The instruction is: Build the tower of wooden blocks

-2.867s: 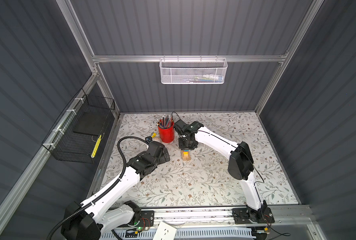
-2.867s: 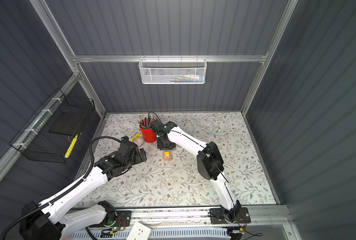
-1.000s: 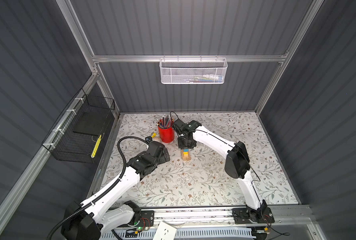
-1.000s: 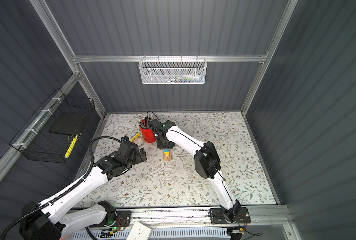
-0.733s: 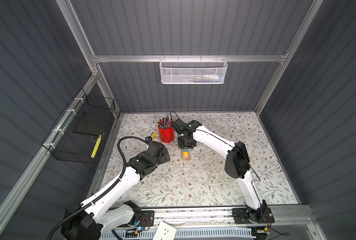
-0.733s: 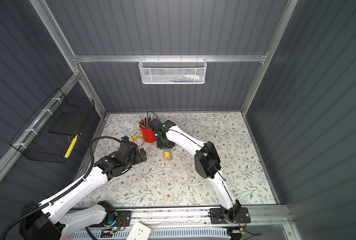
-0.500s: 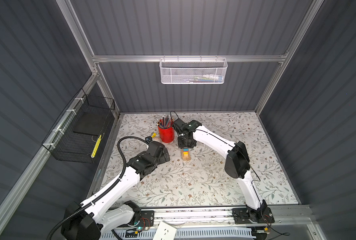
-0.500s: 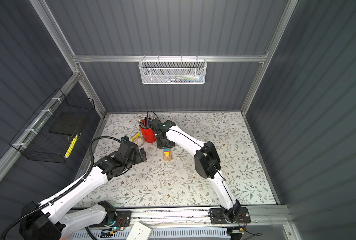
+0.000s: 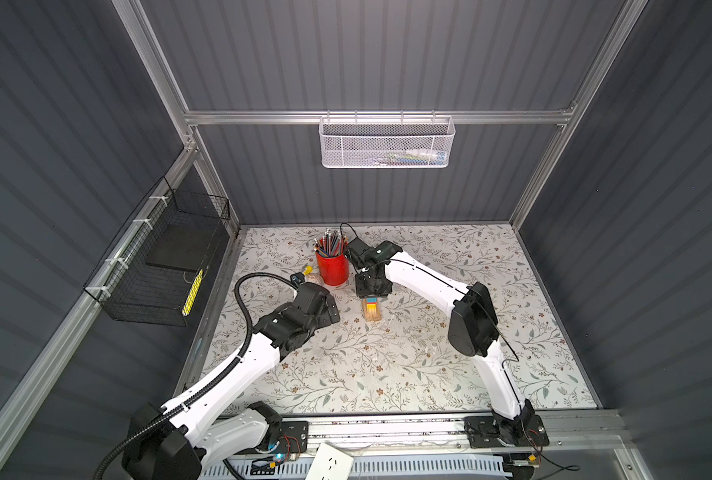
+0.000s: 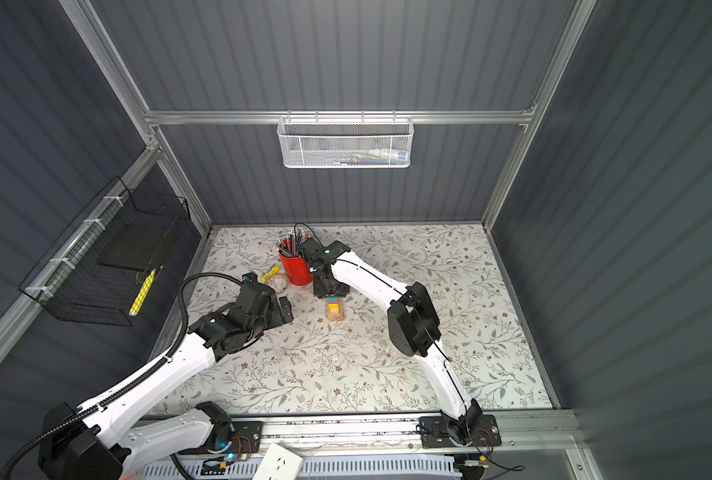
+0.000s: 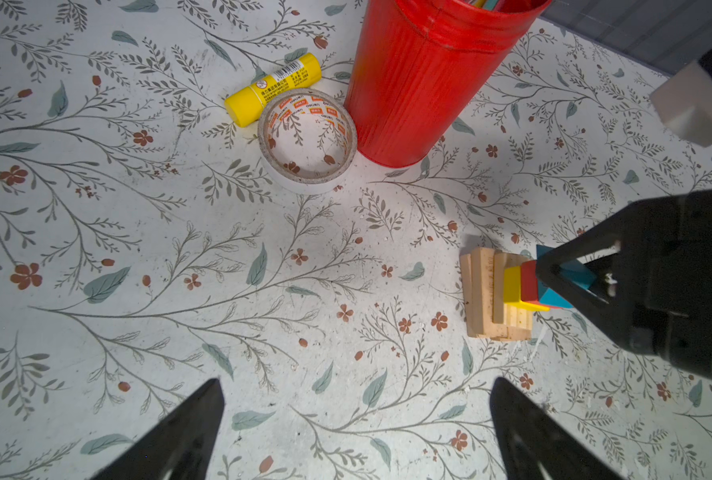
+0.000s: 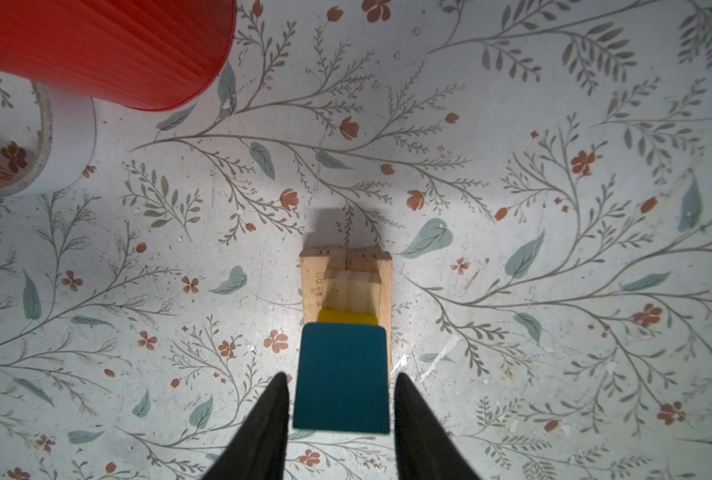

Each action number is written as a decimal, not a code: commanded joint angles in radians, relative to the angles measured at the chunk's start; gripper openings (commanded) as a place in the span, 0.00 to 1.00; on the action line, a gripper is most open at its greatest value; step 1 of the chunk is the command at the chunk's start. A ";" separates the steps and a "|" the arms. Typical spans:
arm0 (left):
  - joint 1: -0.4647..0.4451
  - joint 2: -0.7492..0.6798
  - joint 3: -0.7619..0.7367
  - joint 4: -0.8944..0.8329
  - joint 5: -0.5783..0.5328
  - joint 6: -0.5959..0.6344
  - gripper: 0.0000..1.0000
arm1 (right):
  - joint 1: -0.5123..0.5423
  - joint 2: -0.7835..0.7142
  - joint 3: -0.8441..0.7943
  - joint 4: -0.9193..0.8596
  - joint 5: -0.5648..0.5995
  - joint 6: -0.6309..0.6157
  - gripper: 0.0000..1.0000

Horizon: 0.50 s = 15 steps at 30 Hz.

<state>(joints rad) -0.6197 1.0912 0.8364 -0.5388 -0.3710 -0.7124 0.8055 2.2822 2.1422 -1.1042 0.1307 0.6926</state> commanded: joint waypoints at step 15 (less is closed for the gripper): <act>0.009 -0.001 0.080 0.000 -0.064 0.079 1.00 | -0.026 -0.420 -0.276 0.078 0.135 -0.046 0.95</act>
<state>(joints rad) -0.6189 1.0977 0.8783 -0.5449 -0.3954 -0.6865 0.8001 1.9827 1.9442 -1.0599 0.1856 0.6693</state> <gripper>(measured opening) 0.997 0.917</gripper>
